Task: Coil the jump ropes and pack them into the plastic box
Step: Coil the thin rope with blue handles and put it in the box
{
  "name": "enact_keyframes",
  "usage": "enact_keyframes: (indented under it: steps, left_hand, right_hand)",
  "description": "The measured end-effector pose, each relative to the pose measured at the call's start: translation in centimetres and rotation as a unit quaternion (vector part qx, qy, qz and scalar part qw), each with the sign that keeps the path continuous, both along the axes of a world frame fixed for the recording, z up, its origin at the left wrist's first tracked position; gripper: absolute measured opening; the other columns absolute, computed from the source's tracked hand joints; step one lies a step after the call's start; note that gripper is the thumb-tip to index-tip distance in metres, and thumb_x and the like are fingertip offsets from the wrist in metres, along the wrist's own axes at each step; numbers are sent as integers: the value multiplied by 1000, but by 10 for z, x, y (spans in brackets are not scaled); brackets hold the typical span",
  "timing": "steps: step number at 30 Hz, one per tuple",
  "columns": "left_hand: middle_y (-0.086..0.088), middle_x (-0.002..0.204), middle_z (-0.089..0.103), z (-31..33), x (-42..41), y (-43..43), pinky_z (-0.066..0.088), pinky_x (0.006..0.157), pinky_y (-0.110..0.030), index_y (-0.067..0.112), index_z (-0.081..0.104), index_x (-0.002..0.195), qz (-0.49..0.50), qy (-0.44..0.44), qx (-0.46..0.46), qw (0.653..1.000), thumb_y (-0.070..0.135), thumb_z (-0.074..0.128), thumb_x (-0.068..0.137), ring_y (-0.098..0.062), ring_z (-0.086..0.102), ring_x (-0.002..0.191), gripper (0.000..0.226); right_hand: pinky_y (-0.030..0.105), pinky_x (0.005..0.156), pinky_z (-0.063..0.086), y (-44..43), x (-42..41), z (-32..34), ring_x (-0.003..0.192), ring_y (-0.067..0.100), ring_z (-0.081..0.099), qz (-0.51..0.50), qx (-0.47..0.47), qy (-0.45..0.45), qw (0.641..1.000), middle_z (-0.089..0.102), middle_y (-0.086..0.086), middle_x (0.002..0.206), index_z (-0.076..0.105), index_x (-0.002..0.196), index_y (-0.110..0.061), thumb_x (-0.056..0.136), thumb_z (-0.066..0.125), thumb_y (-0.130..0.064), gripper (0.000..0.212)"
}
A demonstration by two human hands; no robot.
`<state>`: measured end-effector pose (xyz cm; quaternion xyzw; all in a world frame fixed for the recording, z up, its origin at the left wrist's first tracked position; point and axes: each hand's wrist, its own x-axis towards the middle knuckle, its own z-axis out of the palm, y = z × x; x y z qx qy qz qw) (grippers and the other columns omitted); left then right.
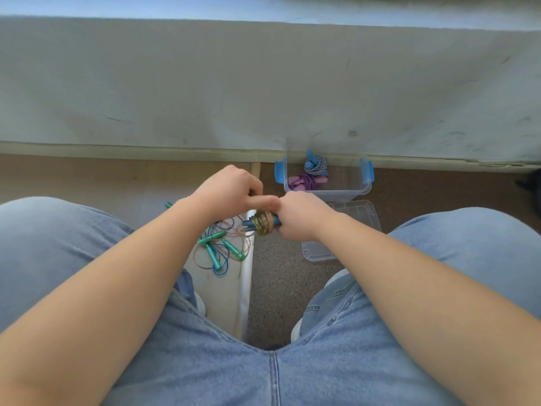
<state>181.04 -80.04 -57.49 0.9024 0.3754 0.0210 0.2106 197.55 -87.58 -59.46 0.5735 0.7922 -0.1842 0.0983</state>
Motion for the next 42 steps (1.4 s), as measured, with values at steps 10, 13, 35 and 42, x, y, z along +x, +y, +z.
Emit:
enact_keyframes:
  steps: [10,13,35,42]
  left_hand:
    - [-6,89,77,11,6,-7,58,59,-25,11,65,110,282,-153,-513,797,54,54,95,-18,75,83,46]
    - [-9,94,77,10,8,-6,61,65,-24,7,65,109,322,-199,-519,766,52,62,91,-22,75,88,48]
    - [-23,112,69,-13,15,-9,61,77,-33,5,62,113,430,-338,-502,670,20,54,96,-33,73,93,24]
    - [-24,113,68,-13,19,-19,59,89,-36,0,68,110,356,-407,-479,691,-7,64,88,-31,71,101,24]
  right_hand:
    - [32,56,43,2,3,-5,77,32,65,-95,206,57,972,64,4,86,61,99,-18,87,60,-22,13]
    - [29,50,35,3,3,-9,67,30,64,-115,253,35,960,60,3,78,60,92,-16,86,64,-20,8]
    - [22,91,51,14,14,-1,97,-1,66,-363,26,413,835,77,-10,100,79,106,-25,87,72,-26,20]
    - [21,77,50,19,18,1,81,1,67,-373,110,377,840,76,-10,81,81,89,-21,90,68,-33,17]
